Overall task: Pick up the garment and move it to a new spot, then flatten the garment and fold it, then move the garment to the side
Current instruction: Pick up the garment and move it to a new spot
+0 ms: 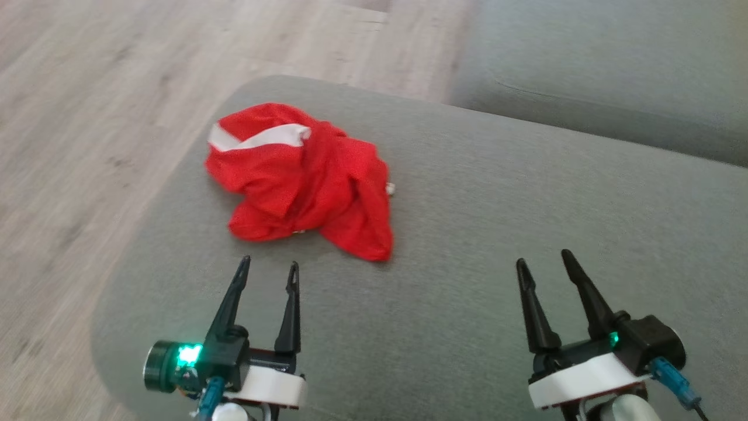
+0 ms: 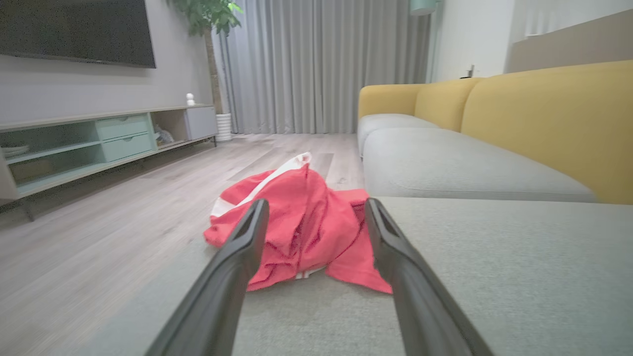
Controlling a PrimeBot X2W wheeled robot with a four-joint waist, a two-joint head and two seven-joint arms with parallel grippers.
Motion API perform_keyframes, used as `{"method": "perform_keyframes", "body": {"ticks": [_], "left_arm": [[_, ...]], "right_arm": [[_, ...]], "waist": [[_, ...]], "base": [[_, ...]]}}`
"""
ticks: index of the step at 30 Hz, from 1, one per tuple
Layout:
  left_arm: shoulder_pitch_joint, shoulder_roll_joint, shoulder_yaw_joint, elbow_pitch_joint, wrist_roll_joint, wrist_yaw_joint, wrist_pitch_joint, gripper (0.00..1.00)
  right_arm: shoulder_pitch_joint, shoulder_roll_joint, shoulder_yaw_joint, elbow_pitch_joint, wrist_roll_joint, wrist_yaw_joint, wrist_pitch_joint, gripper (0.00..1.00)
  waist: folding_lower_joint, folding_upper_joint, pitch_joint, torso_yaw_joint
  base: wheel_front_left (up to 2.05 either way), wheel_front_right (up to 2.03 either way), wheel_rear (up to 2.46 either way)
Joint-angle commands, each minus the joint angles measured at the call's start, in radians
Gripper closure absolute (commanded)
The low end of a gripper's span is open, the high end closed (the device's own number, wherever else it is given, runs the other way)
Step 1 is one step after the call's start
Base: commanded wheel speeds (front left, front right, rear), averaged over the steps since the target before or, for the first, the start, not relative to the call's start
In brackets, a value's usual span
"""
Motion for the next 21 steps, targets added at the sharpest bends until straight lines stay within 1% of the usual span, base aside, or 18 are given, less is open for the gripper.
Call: {"method": "perform_keyframes", "body": {"ticks": [1, 4, 12, 18, 21], "left_arm": [[-0.021, -0.006, 0.04, -0.033, 0.013, -0.005, -0.01, 0.0], [-0.014, -0.007, 0.039, -0.031, 0.017, -0.015, -0.01, 0.0], [-0.006, -0.009, 0.042, -0.026, 0.025, -0.023, -0.01, 0.0], [-0.009, -0.007, 0.047, -0.023, 0.035, -0.028, -0.01, 0.0], [-0.045, 0.001, 0.039, -0.01, 0.046, -0.044, -0.01, 0.0]], "right_arm": [[-0.022, -0.008, 0.029, -0.035, 0.0, 0.008, -0.011, 0.0], [-0.019, -0.008, 0.033, -0.033, 0.008, 0.008, -0.011, 0.0], [-0.017, -0.008, 0.044, -0.031, 0.02, 0.008, -0.011, 0.0], [-0.025, -0.008, 0.063, -0.027, 0.026, 0.008, -0.011, 0.0], [-0.037, -0.008, 0.059, -0.03, 0.019, 0.008, -0.011, 0.0]], "waist": [[0.0, 0.0, -0.009, 0.046], [0.0, 0.0, -0.013, 0.076], [0.0, 0.0, -0.016, 0.115], [0.0, 0.0, -0.001, 0.106], [0.0, 0.0, 0.027, 0.089]], "base": [[0.0, 0.0, 0.0], [0.0, 0.0, 0.0], [0.0, 0.0, 0.0], [0.0, 0.0, 0.0], [0.0, 0.0, 0.0]]}}
